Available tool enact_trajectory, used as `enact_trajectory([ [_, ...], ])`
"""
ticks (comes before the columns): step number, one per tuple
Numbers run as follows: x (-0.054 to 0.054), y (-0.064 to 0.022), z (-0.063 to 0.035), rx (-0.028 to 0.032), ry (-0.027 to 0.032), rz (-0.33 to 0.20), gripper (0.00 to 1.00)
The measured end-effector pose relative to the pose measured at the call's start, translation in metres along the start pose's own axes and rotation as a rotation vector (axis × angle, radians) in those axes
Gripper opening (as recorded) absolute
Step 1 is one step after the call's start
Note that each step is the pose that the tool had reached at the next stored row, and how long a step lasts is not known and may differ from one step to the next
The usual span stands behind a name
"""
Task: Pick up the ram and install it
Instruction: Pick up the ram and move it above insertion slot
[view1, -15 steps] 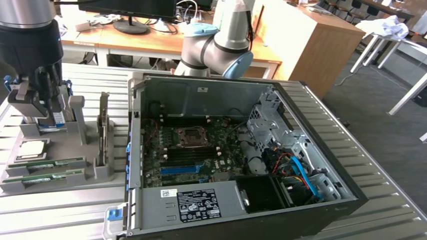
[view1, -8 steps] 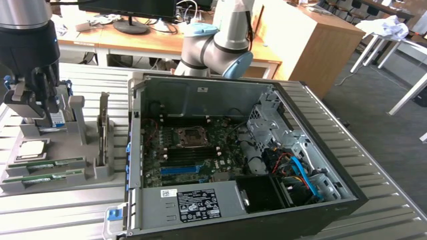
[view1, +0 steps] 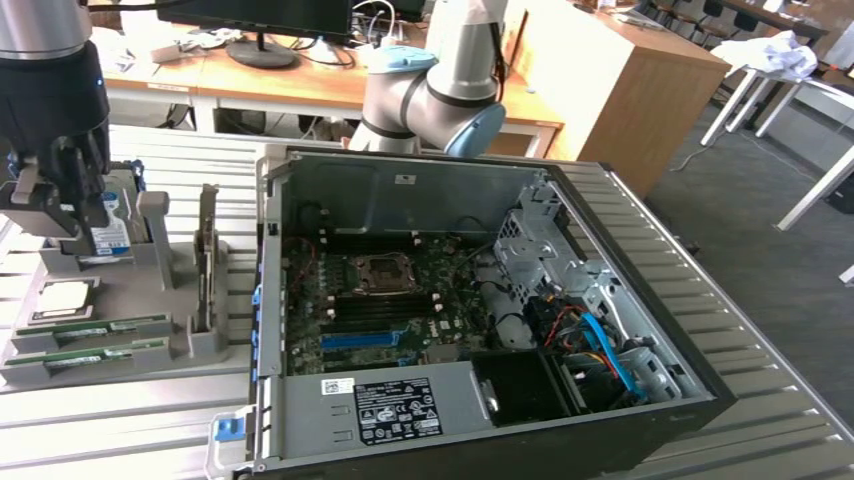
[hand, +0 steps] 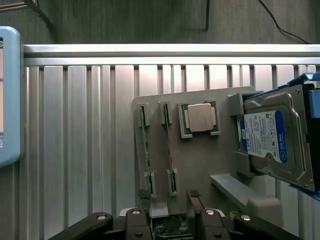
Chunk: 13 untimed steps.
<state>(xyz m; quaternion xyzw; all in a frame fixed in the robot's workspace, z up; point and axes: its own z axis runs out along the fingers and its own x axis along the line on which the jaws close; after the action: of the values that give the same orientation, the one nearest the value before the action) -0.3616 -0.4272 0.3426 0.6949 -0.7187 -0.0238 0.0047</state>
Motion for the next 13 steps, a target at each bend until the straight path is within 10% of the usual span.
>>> enact_trajectory([
  [13,0.0005,0.0103,0.0028,-0.0001,0.0001,0.0,0.41],
])
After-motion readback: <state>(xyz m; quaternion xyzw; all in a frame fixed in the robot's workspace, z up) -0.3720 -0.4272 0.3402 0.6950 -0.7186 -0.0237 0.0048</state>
